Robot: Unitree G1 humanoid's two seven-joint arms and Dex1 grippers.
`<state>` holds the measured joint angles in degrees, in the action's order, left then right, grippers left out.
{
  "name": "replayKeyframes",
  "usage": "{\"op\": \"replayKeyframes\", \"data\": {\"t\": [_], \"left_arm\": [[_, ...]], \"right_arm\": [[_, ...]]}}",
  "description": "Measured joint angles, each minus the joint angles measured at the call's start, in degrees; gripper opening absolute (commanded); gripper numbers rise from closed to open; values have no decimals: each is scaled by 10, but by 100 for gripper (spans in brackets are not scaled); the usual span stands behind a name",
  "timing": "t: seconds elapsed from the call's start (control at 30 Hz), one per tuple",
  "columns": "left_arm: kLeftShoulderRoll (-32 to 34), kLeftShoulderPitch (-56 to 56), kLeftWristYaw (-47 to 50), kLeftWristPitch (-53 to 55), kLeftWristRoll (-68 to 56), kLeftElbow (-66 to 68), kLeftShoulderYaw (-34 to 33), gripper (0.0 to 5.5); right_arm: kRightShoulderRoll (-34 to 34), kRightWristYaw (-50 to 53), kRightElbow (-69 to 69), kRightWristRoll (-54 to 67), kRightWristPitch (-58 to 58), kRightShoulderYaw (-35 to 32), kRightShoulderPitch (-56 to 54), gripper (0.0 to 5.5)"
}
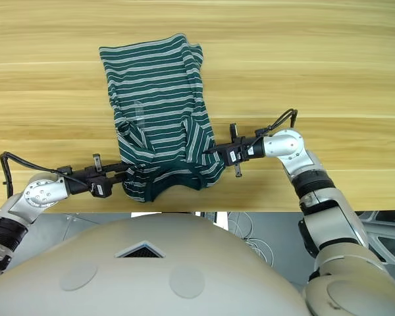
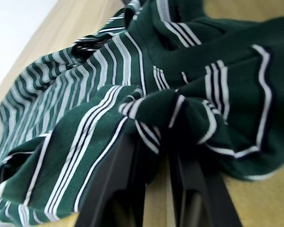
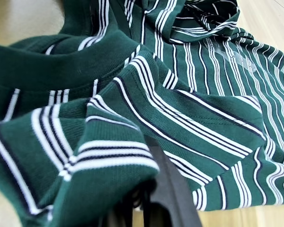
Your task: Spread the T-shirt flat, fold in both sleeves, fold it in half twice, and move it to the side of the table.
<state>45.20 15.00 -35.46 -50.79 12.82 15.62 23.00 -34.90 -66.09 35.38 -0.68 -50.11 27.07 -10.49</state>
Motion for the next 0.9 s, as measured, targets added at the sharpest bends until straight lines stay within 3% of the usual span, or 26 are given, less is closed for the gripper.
{"op": "replayKeyframes", "data": {"t": [0.13,0.27,0.43,0.6,0.8,0.9], "left_arm": [[12,-3,-5,0,-9,0,5,0],[38,16,-29,9,-30,-22,14,0],[109,125,-111,107,-159,-191,35,0],[164,176,-171,203,-350,-270,-18,0],[110,125,-225,288,-402,-246,-31,0],[60,48,-265,348,-441,-203,-39,0]], "right_arm": [[-5,-24,-30,15,14,4,16,6],[-36,-112,-98,98,73,10,46,6],[-119,-233,-223,227,209,0,83,6],[-196,-261,-294,302,310,0,85,5],[-223,-262,-311,327,365,37,44,5],[-205,-263,-259,352,413,72,-64,5]]}}
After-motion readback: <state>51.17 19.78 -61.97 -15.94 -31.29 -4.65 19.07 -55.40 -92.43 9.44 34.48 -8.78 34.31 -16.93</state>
